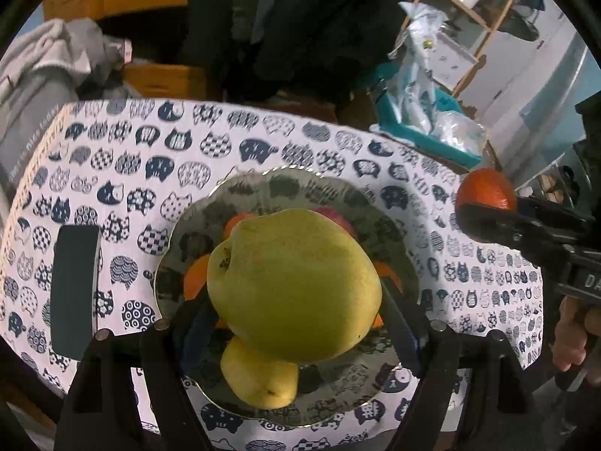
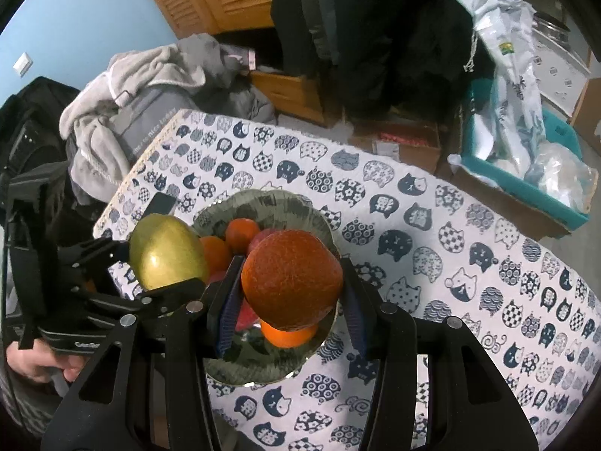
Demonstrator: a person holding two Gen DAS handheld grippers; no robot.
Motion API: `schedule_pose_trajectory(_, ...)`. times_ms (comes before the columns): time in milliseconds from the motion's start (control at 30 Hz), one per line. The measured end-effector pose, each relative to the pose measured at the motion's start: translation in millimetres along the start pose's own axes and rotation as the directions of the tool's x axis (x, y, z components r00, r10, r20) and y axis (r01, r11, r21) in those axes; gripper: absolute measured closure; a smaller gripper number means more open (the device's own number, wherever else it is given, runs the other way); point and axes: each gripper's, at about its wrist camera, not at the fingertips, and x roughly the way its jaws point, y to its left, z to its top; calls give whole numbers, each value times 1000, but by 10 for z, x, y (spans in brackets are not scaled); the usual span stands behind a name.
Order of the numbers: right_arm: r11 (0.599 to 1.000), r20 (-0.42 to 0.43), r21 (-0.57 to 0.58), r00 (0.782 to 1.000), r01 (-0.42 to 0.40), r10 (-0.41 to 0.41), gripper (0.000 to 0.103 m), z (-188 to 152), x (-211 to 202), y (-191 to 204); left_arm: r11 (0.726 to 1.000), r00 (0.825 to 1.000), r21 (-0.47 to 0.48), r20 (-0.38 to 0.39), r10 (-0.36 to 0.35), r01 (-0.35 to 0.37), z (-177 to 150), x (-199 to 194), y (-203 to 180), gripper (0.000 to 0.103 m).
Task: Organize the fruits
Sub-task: 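Lower the pear into the bowl and open the left tool while the right tool releases the mandarin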
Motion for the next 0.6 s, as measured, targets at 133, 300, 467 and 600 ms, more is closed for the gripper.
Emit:
schedule_pose_trajectory(133,1000,-17,2,1000,2,-2,55,12,107,-4,999,1000,-46,-25,7,-8,-4,147,94,21)
schedule_pose_trajectory(300,1000,-36,0,999,3,-3,55,7,214,-11,998,999,-63,-49,9,-12,-8,271,151,21)
schedule_pose_trajectory(467,1000,-54,-4,999,6,-6,55,-6,301,-10,996,998,-91,-55,-16,11,24,307,209,21)
schedule_pose_trajectory(600,1000,-71,-8,997,6,-7,55,-19,392,-5,996,997,-92,-76,0,-7,8,341,226,21)
